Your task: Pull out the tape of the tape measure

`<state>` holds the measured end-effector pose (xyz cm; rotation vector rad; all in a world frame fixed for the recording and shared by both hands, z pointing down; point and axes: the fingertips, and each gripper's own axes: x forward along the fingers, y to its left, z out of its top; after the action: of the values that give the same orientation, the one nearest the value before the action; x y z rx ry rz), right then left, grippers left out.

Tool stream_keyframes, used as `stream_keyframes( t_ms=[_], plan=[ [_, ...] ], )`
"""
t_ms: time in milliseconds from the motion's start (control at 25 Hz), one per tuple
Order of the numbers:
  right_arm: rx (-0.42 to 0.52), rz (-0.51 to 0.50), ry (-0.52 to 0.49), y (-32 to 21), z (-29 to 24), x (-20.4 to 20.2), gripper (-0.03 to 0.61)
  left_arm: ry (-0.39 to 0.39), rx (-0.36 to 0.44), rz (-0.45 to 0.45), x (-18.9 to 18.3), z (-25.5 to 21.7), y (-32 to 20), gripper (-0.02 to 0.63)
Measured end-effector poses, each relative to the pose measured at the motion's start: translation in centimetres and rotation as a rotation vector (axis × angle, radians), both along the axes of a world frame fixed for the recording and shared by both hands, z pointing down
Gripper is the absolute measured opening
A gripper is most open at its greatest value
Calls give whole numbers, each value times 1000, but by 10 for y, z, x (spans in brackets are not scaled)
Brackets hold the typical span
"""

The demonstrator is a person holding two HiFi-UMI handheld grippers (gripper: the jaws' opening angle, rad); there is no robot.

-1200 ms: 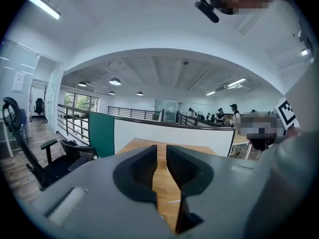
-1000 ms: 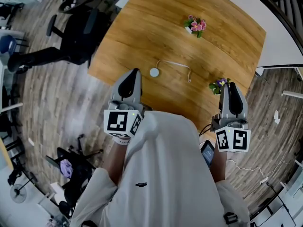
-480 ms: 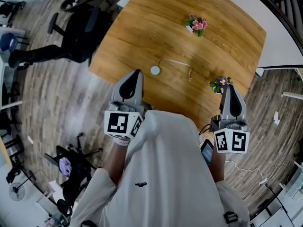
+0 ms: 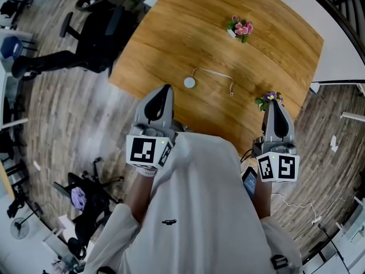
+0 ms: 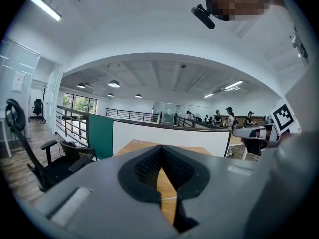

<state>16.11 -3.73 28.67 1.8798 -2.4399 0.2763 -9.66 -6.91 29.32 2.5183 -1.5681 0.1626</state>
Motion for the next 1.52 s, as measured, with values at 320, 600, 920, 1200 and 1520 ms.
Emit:
stream_keyframes(
  t_ms=[320,600,920,1200,1520],
  plan=[
    [1,-20,-5,0,-1,-4,2,-6,3,6,4,-3,2,17],
    [0,-51,-10,-2,-3,-9,2,-8,12,2,5,-7,3,17],
    [9,-59,-8,-2,-5,-11,2,-8,13,-3,5,-8,4,17],
    [14,-59,-4,1,-5,-11,2,-7,14,-2,6,-7,7,17],
    [16,-57,-4,1,-6,-12,2,-6,10,-3,4,-4,7,17]
  ],
)
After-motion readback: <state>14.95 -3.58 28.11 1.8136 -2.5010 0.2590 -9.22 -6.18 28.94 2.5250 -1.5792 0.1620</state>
